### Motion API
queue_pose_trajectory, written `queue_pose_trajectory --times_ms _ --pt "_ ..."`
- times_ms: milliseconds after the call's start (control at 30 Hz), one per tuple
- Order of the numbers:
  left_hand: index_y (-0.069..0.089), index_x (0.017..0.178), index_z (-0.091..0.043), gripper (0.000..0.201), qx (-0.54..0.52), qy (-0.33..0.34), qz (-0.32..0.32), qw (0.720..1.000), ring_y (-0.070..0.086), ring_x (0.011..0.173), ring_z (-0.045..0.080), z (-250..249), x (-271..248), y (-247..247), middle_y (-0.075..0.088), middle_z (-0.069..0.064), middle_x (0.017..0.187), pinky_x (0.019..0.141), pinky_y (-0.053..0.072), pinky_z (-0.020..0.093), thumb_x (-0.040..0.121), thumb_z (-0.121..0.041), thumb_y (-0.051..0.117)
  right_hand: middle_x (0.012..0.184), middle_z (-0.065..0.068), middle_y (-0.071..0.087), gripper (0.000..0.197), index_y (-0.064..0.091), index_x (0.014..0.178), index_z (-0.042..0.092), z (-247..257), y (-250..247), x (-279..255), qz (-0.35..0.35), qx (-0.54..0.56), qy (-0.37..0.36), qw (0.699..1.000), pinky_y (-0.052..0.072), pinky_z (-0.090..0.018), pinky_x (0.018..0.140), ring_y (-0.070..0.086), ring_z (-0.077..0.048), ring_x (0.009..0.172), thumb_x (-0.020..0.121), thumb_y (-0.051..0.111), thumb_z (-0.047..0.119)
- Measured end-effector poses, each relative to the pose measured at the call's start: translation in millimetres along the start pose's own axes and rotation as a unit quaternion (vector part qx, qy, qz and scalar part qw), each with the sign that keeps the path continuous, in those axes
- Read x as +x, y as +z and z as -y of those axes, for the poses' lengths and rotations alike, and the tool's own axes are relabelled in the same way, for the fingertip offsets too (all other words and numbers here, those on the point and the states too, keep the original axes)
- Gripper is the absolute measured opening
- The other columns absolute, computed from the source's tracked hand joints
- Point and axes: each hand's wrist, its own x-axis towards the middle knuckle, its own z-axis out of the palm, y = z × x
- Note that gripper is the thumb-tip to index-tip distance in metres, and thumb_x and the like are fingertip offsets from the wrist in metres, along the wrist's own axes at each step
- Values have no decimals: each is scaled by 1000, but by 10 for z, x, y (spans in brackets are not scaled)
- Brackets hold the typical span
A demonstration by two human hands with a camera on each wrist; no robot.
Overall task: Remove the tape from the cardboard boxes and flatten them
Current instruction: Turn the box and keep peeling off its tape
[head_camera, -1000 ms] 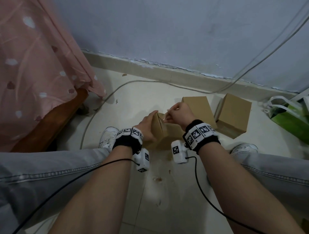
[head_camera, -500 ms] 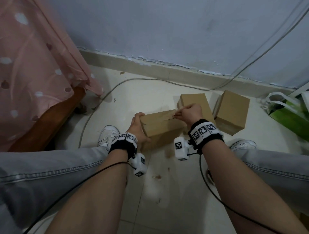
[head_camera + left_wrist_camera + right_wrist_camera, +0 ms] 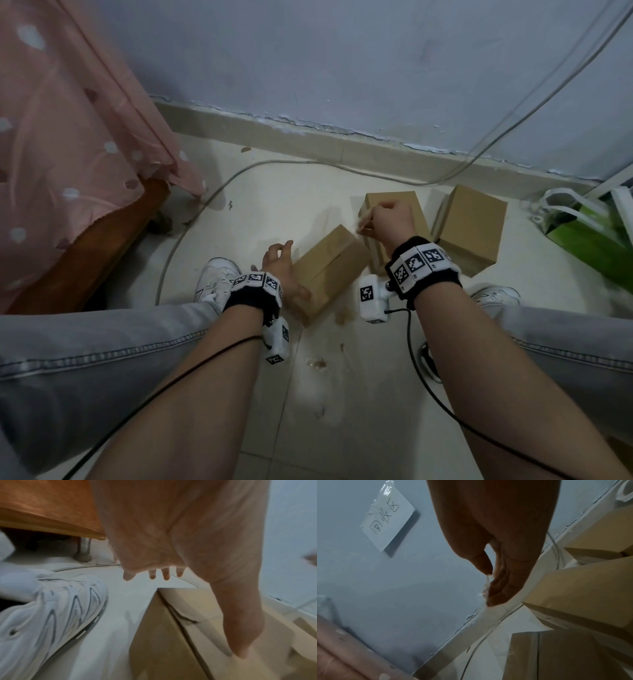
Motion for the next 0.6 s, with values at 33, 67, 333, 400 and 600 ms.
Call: queue_pose_trajectory --times_ms 33,67,333,400,600 --pt "-3 156 -26 132 18 7 6 1000 11 150 25 -57 12 25 4 3 160 119 11 58 63 -48 86 87 -20 62 26 53 114 -4 6 24 -15 12 -14 -3 1000 60 -36 64 64 -26 68 91 42 -7" --pt "-5 156 -25 132 36 15 11 999 12 149 26 -117 17 65 5 3 161 118 10 61 63 -51 85 87 -20 62 23 56 110 -6 14 40 -27 23 -22 -4 999 61 -37 65 64 -26 68 93 42 -4" --pt "-2 152 -13 130 102 27 -7 994 31 137 36 -475 52 273 22 12 150 108 30 62 63 -50 86 93 -31 65 20 53 94 -3 142 65 -67 87 55 21 994 62 -42 59 68 -35 64 101 37 6" --pt "4 151 -11 124 78 18 -7 997 34 134 36 -483 45 239 24 11 147 103 38 56 64 -44 87 94 -31 66 19 52 95 -1 151 43 -58 85 74 16 994 62 -45 62 69 -38 69 101 36 5" --pt "18 145 -13 116 6 23 -9 1000 41 127 33 -273 62 131 29 7 137 95 49 43 58 -38 90 91 -21 64 22 52 85 3 373 -156 36 -7 133 -7 991 62 -38 66 70 -29 71 100 36 4"
